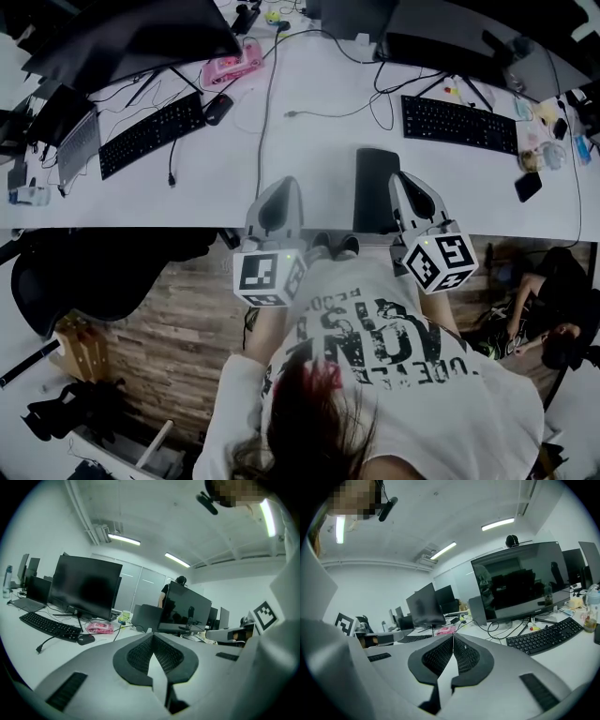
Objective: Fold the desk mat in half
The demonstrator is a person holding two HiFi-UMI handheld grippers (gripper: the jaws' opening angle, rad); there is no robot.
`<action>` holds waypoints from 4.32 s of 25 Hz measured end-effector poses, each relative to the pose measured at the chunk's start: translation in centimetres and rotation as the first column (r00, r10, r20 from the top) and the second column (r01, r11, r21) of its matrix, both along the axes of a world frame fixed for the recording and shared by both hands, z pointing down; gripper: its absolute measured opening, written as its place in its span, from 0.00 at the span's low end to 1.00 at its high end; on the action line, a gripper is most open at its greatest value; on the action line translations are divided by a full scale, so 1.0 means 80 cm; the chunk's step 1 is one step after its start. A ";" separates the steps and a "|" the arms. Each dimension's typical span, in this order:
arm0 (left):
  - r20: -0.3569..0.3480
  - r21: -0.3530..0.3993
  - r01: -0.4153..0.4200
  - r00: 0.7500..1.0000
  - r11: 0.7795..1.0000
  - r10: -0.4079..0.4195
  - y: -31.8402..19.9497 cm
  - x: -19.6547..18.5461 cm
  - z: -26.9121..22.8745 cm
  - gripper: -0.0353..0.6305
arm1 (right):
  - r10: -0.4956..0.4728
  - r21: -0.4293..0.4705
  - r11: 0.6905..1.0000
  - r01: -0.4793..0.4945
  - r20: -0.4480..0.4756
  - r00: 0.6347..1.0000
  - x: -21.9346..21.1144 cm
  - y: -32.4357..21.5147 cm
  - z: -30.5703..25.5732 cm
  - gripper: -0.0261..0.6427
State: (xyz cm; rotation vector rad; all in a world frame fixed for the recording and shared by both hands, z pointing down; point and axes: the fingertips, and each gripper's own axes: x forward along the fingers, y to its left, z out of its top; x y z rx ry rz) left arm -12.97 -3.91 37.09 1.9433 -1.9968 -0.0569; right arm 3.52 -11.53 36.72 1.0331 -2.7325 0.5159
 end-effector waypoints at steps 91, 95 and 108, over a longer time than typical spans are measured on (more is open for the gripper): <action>-0.035 0.054 -0.193 0.980 0.980 0.195 -0.017 0.012 -0.007 0.06 | 0.141 0.031 0.990 -0.139 -0.035 0.989 0.012 0.005 -0.005 0.04; -0.037 0.053 -0.197 0.979 0.979 0.199 -0.018 0.012 -0.006 0.06 | 0.144 0.031 0.989 -0.142 -0.037 0.989 0.012 0.005 -0.005 0.04; -0.037 0.052 -0.189 0.981 0.981 0.191 -0.017 0.008 -0.004 0.06 | 0.150 0.032 0.988 -0.149 -0.039 0.988 0.012 0.005 -0.003 0.04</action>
